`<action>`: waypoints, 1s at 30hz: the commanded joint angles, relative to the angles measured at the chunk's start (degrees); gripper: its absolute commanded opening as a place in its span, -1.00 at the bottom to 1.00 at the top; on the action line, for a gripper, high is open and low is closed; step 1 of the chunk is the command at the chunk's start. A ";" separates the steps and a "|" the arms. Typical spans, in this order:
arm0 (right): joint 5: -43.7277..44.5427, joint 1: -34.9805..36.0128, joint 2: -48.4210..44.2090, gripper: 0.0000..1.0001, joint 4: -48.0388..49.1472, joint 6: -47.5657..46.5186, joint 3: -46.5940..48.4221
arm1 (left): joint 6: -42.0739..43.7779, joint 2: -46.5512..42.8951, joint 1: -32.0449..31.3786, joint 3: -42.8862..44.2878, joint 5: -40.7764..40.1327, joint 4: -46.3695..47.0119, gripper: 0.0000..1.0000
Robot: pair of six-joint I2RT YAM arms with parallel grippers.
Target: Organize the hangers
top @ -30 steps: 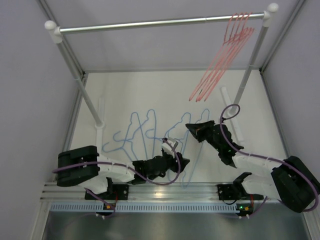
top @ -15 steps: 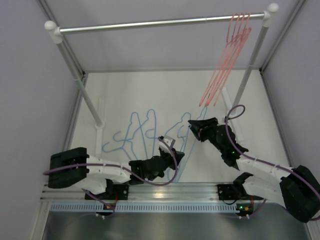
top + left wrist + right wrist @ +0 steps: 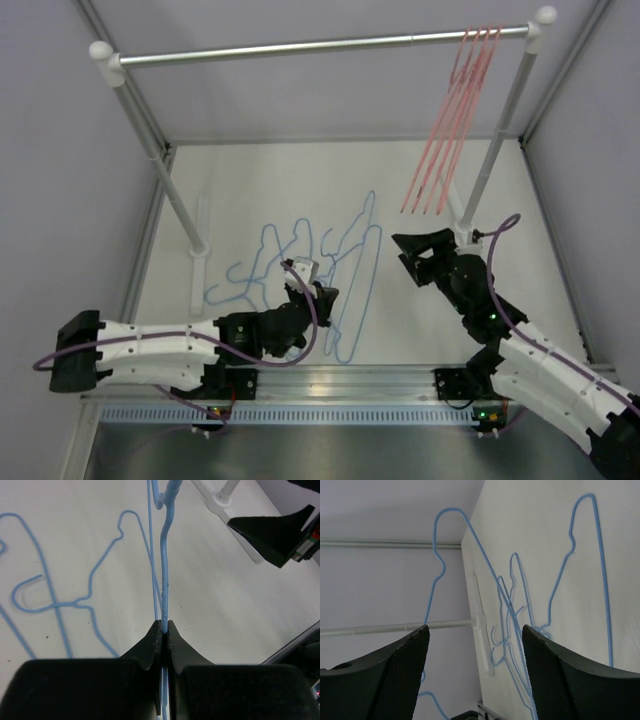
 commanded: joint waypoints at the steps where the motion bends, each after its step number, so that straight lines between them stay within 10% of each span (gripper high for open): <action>1: 3.47 0.79 -5.90 0.45 -8.35 -3.38 0.04 | -1.63 -5.34 0.03 5.32 -6.53 -12.41 -1.00; 10: 6.03 0.79 -15.58 0.44 -18.12 -6.46 -0.41 | 5.48 -3.16 5.03 30.01 -13.93 -38.43 -1.00; 20: 5.06 0.79 -15.50 0.44 -19.36 -8.40 0.74 | 18.58 1.05 21.20 53.22 -1.63 -44.51 -1.00; 30: 4.80 0.79 -14.54 0.43 -19.71 -9.54 2.67 | 25.09 8.08 21.83 71.77 -0.22 -46.44 -1.00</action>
